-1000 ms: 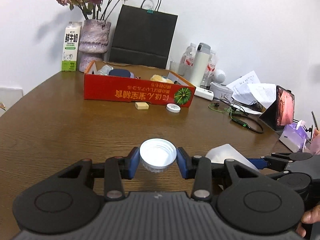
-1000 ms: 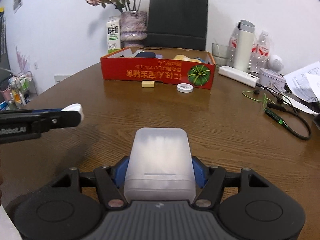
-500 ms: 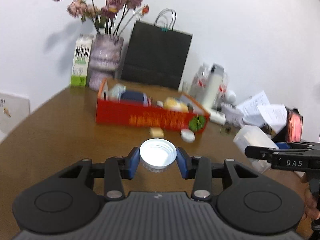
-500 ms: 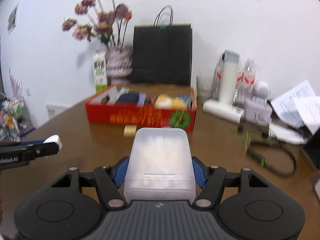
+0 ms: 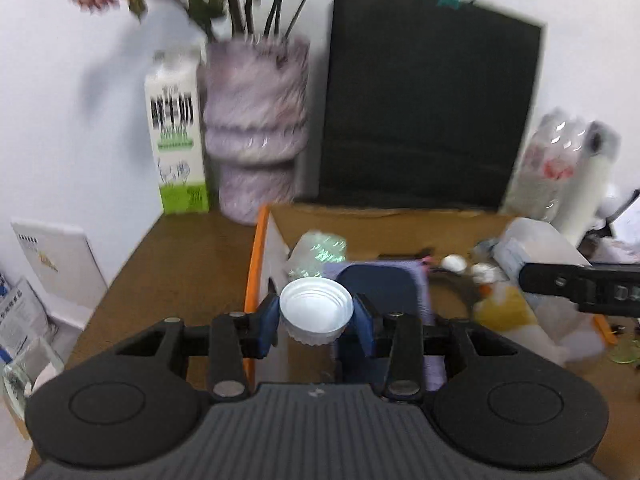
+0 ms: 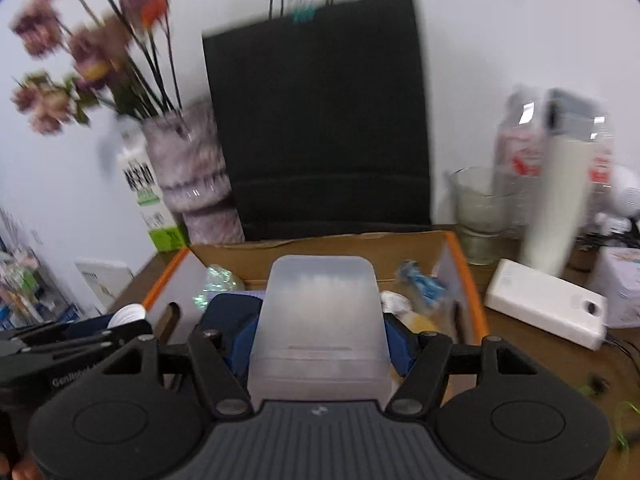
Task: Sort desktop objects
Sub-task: 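Carry cap and clear box over the box and open both tools, then withdraw both tools from the box back over the table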
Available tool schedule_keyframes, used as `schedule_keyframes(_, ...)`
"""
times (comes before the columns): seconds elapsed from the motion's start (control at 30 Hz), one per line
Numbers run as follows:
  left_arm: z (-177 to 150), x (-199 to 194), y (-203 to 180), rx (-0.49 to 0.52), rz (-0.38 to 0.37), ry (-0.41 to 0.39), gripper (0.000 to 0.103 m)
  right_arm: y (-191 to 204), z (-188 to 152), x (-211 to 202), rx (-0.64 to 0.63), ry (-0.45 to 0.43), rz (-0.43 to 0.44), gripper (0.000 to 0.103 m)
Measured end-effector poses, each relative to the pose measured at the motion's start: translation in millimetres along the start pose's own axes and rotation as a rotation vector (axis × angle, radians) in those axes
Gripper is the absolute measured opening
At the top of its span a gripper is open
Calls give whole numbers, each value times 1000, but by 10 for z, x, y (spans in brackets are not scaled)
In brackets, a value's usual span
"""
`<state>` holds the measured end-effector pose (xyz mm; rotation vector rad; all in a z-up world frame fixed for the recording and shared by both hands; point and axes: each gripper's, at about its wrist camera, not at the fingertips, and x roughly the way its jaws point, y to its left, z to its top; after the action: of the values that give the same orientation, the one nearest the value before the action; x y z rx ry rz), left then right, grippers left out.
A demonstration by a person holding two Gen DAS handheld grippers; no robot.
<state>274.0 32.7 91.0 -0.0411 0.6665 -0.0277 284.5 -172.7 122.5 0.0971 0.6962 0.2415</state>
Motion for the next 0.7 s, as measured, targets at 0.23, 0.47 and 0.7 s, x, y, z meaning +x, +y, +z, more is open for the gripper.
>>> schedule_keyframes(0.23,31,139,37,2,-17,-6,87,12,132,754,49,94,9,70)
schedule_keyframes(0.47,-411,-532,-12,-108,14,-67,89,-103,-197,-55,-37,-44,-48,78)
schedule_keyframes(0.7,-1282,-1260,-325,-87,-95,-87,99,-122,-1200,-912,-144,-36,-42,80)
